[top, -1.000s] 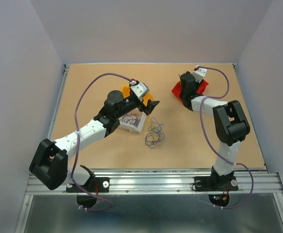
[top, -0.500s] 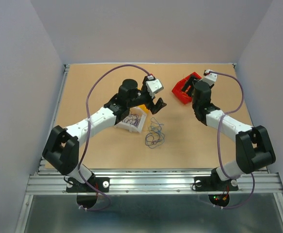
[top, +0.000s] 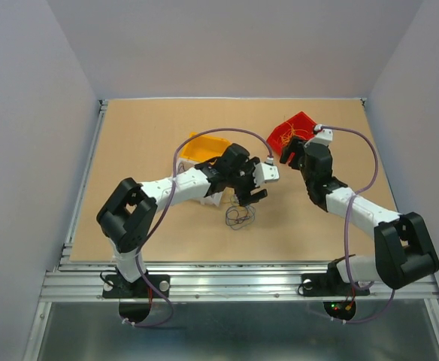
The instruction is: Untangle the cables
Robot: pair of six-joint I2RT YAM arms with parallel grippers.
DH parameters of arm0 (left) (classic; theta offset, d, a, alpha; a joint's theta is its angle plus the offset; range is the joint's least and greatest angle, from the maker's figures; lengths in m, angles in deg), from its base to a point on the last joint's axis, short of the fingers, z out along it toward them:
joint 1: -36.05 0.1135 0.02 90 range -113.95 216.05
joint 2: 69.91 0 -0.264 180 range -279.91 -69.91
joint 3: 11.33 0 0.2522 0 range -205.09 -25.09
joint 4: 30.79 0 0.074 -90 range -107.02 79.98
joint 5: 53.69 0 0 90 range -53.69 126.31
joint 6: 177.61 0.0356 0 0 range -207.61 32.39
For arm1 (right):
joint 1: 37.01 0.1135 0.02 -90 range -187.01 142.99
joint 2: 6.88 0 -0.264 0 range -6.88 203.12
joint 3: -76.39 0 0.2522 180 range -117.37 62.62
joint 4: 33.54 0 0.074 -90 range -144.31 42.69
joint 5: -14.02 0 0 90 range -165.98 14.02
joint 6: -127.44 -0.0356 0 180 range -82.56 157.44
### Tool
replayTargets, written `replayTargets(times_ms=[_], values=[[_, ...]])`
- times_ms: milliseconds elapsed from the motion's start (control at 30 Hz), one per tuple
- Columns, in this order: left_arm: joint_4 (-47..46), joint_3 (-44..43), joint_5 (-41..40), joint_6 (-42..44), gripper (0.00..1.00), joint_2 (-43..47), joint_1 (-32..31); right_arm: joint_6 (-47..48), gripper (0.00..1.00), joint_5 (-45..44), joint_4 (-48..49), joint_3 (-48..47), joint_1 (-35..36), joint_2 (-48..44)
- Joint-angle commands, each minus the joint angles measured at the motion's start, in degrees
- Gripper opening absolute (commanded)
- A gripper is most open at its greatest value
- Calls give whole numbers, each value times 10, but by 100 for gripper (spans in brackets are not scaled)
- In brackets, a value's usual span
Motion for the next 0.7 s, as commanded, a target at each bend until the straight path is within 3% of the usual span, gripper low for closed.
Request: replayTargets(times_ms=[0,367,667], values=[[55,-38,28,55,86,2,-6,-4,77,11,23,33,-2,-32],[78,-57,-28,63,82,-23,-6,4,77,-5,36,86,-2,-102],[134,-90,-50,76,59,-74,-4,3,76,-12,45,107,-2,-132]])
